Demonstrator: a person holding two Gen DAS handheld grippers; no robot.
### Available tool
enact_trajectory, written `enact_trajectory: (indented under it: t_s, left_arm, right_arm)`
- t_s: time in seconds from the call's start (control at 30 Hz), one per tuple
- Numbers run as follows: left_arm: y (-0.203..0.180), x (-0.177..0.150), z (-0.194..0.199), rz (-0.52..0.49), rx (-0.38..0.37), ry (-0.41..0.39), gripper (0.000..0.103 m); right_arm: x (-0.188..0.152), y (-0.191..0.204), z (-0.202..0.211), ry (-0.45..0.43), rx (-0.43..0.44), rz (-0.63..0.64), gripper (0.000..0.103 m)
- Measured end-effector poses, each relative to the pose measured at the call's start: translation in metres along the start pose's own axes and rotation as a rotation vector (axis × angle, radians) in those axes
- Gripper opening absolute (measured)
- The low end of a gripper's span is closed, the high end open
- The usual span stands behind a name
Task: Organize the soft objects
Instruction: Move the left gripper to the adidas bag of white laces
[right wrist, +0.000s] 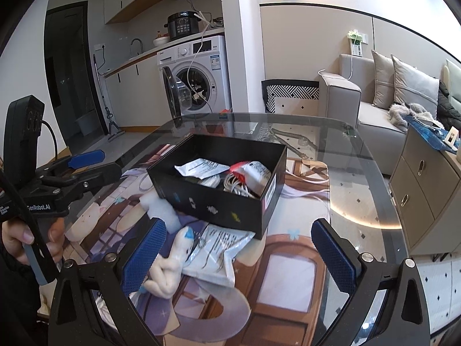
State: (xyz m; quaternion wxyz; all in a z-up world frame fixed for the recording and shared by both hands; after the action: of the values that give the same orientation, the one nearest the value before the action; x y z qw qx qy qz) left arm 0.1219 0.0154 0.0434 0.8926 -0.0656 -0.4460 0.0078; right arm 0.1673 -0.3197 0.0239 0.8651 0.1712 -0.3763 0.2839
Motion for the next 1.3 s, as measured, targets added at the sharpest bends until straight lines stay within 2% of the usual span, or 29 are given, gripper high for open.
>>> enact_trajectory:
  t_s: [0.33, 0.67, 1.1, 1.3]
  left_arm:
    - [-0.010, -0.023, 0.014, -0.044, -0.017, 0.035, 0.103]
    - [-0.011, -0.053, 0.019, -0.008, -0.022, 0.080, 0.103]
    - [-0.033, -0.088, 0.007, -0.023, -0.036, 0.170, 0.103]
    - [-0.037, -0.093, 0.002, -0.027, -0.048, 0.192, 0.103]
  right_arm:
    - [-0.017, 0.007, 0.014, -0.005, 0.014, -0.017, 0.102]
    - [-0.038, 0.018, 0.019, 0.004, 0.035, -0.013, 0.102]
    - [-0.039, 0.022, 0.023, -0.005, 0.034, -0.007, 0.102]
    - [-0.039, 0.022, 0.022, 0.000, 0.034, -0.009, 0.102]
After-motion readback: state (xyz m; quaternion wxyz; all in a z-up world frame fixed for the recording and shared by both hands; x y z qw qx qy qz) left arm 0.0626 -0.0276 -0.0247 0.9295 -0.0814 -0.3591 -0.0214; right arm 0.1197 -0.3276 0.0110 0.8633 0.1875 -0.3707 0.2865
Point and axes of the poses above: each gripper's, at about its wrist camera, not at the fingertips, and z roughly against the way its jaws point, y to its left, x to its top, the point moved 4 cm from there along -z, roughly the way its jaws point, and after that the axes turned 5 degrees about y, right-handed, at the moved point
